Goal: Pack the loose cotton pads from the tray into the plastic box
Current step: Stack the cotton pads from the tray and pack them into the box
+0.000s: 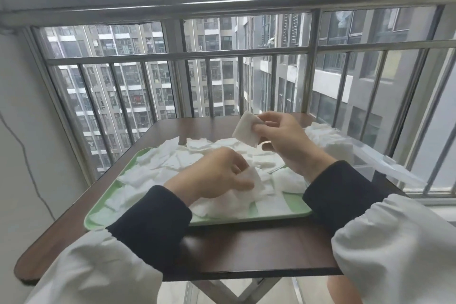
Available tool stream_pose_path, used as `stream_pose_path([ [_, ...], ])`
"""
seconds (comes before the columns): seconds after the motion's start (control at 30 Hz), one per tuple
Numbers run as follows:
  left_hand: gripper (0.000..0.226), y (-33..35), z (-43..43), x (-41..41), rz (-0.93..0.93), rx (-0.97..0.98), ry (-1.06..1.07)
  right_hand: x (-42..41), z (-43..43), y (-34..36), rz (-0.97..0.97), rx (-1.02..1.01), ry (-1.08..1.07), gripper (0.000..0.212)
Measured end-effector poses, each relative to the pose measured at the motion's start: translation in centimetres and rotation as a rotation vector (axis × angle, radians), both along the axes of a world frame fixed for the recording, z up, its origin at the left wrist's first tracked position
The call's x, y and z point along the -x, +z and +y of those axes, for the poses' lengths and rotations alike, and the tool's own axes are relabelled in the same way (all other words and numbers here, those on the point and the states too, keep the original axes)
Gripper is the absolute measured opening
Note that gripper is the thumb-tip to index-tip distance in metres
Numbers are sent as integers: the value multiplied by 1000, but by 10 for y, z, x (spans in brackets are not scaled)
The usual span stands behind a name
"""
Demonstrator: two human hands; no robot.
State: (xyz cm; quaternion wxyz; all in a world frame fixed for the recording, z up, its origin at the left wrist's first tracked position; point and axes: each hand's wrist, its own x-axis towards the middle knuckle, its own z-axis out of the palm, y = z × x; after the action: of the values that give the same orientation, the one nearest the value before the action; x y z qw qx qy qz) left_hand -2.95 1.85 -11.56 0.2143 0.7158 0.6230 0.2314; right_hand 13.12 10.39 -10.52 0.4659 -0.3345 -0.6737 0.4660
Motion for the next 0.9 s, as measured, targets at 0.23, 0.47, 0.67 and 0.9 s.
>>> stream_pose_path([
  [0.23,2,12,-3,24,-546,-318,13,7,-8,-2,25,-14,89,12],
  [0.47,13,7,-2,24,-658,-409,113,11,-16,-2,42,33,219,5],
  [0.67,24,4,1,22,-628,-449,162,11,-16,-3,63,64,294,11],
  [0.9,33,7,-3,19,-617,-461,159,6,-21,7,-14,78,346,27],
])
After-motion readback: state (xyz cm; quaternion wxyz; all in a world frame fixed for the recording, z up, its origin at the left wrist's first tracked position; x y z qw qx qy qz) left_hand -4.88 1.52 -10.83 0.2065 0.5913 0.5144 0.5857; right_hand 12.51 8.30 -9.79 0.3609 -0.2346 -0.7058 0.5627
